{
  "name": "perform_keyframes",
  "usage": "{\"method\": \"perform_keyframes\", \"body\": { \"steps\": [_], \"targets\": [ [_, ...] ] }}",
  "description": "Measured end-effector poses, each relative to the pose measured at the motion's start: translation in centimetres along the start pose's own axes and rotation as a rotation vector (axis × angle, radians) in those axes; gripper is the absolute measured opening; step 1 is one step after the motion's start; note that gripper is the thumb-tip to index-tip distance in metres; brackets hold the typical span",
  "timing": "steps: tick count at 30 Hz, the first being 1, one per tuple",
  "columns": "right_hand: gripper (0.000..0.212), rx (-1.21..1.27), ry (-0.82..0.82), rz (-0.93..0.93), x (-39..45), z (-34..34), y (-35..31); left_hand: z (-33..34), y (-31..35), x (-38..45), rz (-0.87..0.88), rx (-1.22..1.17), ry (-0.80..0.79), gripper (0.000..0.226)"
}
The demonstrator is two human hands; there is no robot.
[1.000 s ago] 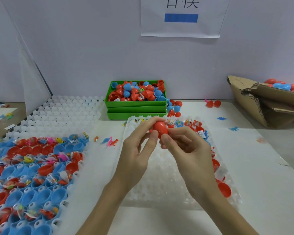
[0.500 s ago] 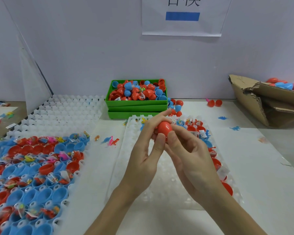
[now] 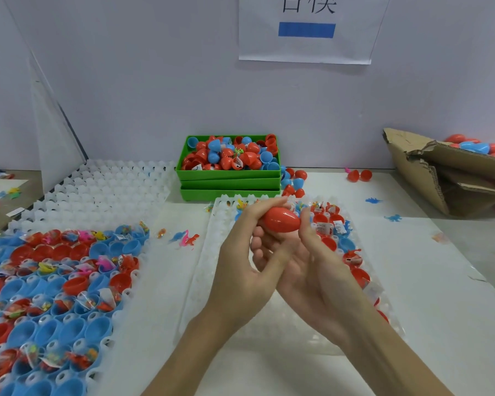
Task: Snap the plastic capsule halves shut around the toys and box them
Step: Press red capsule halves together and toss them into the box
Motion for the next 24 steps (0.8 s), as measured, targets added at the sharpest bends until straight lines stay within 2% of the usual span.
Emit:
{"method": "perform_keyframes", "body": {
  "steps": [4,9,14,16,19,22,24],
  "targets": [
    [0.063,0.092,-0.065,0.112,0.7,-0.2,1.3,-0.3,0.0,-0.1,0.099,0.087,0.118,0.029],
    [0.062,0.160,-0.033,0.131,1.7,-1.0,2.1,-0.2,-0.2,-0.1,0.200,0.198,0.127,0.034],
    [0.058,0.131,-0.034,0.068,1.5,-1.0,1.7,-0.2,-0.3,0.0,0.202,0.194,0.099,0.037],
    [0.058,0.115,-0.011,0.024,1.4,-0.9,1.5,-0.3,-0.4,0.3,0.132,0.176,0.081,0.038],
    [0.054,-0.100,0.080,-0.191,1.2,-1.0,0.5,-0.3,-0.7,0.4,-0.099,0.070,-0.009,0.040],
    [0.040,-0.687,0.266,-0.675,0.8,-1.1,-0.8,-0.4,-0.8,0.6,-0.335,-0.089,0.029,0.043],
    [0.036,-1.046,0.371,-0.973,0.5,-1.1,-1.3,-0.6,-0.9,0.9,-0.416,-0.106,0.090,0.041]
  ]
}}
Point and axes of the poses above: each hand's wrist, its own x-axis towards the middle knuckle, its own z-axis out of the palm, y = z × x, the point moved 2 cm from there along x, towards the middle knuckle, and after that the axes turned 13 degrees about y, right-handed, at the moved point
